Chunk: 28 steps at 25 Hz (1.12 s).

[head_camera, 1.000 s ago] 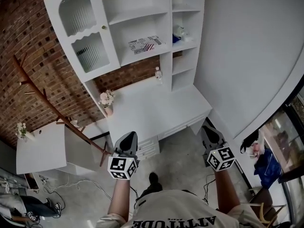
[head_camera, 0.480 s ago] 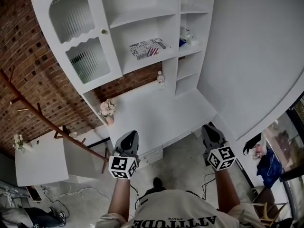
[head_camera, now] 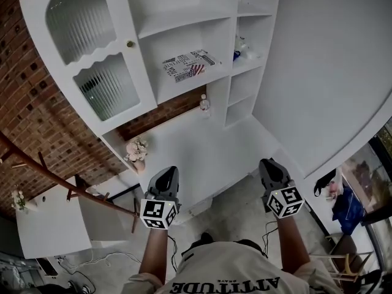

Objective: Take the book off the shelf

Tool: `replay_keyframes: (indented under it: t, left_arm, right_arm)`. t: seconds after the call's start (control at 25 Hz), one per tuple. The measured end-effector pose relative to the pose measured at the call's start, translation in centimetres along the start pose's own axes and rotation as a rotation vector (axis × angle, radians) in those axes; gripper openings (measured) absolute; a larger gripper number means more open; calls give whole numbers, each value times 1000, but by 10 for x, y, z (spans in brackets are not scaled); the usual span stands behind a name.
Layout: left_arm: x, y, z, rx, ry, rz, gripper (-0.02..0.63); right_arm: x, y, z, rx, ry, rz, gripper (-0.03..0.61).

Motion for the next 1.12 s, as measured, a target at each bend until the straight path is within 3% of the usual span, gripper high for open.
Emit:
replay_keyframes:
  t: [0.44, 0.76, 1.12]
  left_arm:
    - [24, 34, -7, -14, 8, -21, 27]
    - [32, 35, -10, -31, 20, -23, 28]
    - [56, 30, -5, -25, 22, 35, 26]
  right_arm:
    - [37, 7, -4, -4, 17, -15, 32]
    - [38, -1, -2, 1, 28, -37, 32]
    - [68, -31, -2, 12, 19, 24, 32]
Point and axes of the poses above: the fingertips, and each gripper's own axes: x forward along the fingers, y to its left, z out of its top, the point moved 10 cm from there along -x, backward along the fingers, and after that the axes turned 9 degrees about z, right-handed, at the moved point
